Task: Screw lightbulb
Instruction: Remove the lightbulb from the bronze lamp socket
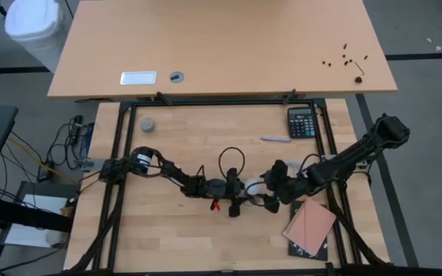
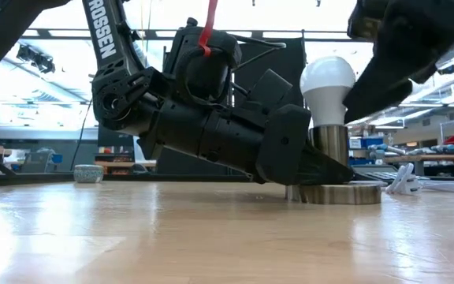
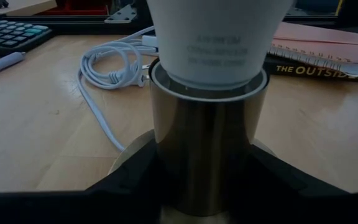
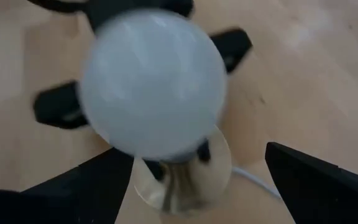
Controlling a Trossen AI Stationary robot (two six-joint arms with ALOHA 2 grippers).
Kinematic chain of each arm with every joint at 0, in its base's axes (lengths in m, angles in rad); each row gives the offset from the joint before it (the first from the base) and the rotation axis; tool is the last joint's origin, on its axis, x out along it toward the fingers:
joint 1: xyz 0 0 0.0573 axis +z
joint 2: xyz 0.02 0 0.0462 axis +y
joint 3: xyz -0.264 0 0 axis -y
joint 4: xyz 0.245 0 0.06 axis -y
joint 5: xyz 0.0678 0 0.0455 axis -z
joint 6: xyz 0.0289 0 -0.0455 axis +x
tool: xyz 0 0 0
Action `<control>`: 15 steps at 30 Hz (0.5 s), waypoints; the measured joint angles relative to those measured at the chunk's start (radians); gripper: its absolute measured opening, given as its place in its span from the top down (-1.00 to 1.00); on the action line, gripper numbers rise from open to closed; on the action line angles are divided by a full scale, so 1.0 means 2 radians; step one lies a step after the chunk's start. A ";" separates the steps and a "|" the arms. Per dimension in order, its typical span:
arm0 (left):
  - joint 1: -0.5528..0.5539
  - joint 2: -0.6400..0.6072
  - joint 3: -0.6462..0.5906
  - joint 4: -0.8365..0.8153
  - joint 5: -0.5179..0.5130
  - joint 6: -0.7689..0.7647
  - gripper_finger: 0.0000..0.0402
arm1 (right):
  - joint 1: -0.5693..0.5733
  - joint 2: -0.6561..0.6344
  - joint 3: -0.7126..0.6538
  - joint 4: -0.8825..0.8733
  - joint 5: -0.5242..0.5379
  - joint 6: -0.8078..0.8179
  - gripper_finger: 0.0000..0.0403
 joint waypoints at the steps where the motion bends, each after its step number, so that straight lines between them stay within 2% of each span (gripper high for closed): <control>1: 0.000 0.000 0.000 0.000 0.000 0.000 0.06 | 0.000 0.000 0.000 0.011 0.000 -0.007 -0.85; 5: 0.000 0.000 0.000 0.000 0.000 0.000 0.06 | -0.001 0.000 0.000 0.023 0.011 -0.022 -0.85; 8: 0.000 0.000 0.000 0.001 -0.002 -0.002 0.06 | -0.001 0.000 0.001 -0.002 0.030 -0.016 -0.85; 15: 0.000 0.000 0.000 0.000 -0.002 0.000 0.06 | -0.002 0.000 0.000 -0.131 0.123 0.095 -0.85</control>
